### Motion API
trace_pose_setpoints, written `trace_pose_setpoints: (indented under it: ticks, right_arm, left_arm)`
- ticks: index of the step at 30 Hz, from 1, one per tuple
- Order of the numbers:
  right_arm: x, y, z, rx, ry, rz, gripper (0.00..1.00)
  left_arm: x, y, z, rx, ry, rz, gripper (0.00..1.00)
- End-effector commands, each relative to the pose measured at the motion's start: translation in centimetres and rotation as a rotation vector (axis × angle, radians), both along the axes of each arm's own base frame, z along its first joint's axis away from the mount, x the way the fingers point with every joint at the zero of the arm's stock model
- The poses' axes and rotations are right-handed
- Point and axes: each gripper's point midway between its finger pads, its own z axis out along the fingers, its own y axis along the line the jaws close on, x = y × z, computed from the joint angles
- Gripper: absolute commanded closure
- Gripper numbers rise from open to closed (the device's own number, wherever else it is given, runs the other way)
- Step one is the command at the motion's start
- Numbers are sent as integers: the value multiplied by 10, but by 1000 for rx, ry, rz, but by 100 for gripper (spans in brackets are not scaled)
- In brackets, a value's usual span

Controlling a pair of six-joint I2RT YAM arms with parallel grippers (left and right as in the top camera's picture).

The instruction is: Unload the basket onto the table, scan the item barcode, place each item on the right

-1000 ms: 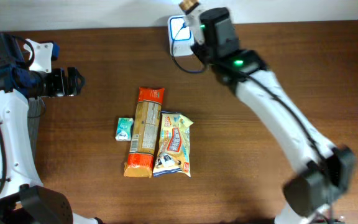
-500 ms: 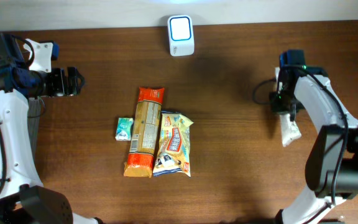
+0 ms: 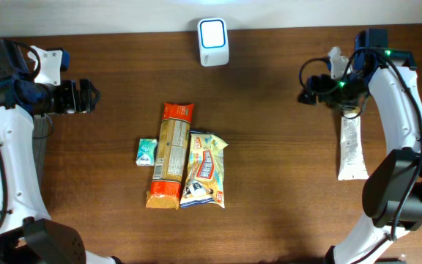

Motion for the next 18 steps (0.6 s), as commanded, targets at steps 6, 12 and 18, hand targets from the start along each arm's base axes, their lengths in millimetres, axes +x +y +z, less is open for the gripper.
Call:
trace_pose_setpoints:
  ticks: [6, 12, 18]
  right_arm:
    - [-84, 167, -44, 199, 217, 314, 18]
    - [-110, 218, -77, 55, 245, 301, 24]
    - [-65, 212, -89, -88, 84, 169, 44]
  left_arm:
    - [0, -1, 4, 4, -14, -20, 1]
    - [0, -1, 4, 4, -14, -20, 1]
    - [0, -1, 4, 4, -14, -20, 1]
